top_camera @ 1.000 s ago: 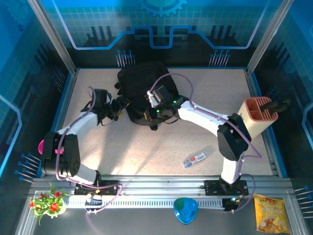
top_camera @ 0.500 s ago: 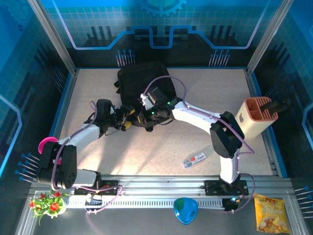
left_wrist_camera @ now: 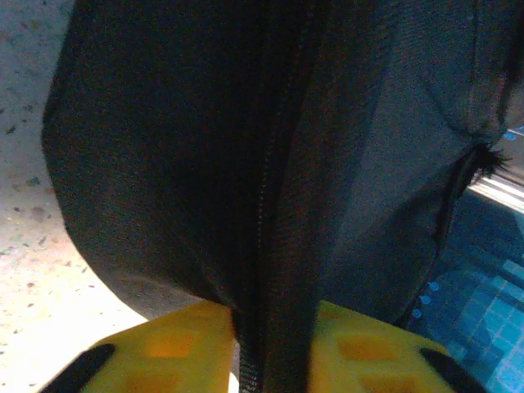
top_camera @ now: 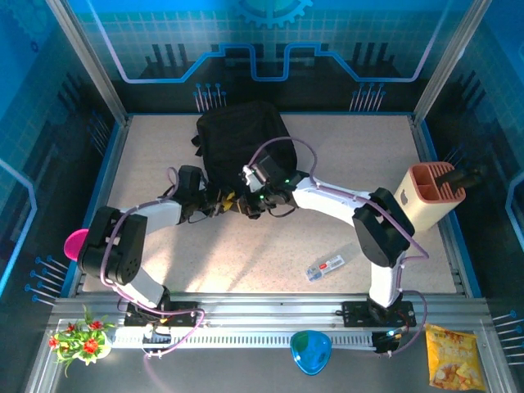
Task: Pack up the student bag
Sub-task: Zip the student bag at the top-center of the table.
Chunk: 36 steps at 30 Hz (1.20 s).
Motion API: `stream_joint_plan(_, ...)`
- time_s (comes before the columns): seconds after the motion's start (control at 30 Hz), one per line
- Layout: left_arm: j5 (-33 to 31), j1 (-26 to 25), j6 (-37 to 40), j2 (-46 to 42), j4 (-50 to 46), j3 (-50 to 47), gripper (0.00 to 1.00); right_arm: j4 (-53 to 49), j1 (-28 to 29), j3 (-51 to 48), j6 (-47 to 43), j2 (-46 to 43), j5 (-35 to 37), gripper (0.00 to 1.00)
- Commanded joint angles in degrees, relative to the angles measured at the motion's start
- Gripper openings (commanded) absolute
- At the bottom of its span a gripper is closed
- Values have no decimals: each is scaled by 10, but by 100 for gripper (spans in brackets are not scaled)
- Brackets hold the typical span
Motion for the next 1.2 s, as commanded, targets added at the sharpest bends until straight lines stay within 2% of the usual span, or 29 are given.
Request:
stream_joint_plan(0.0,-20,0,12,20,15,21,18,35,-27,-48,48,-48,5,0)
stream_joint_plan(0.2,-23,4,20,40,17,20,10,37,-70,-106,73,-92,40,0)
stream_joint_plan(0.57,-19,14,57,36,-10,35,9,-5,-168,-153,56,-168,104,0)
stream_joint_plan(0.8,-1,21,178,66,-112,135,9,-7,-124,-137,-12,-194,108,0)
stream_joint_plan(0.97,-47,46,239,82,-154,184,9,6,-68,-95,-36,-161,67,0)
stream_joint_plan(1.17,-87,72,248,33,-174,150,32,39,-20,-29,-16,-85,8,0)
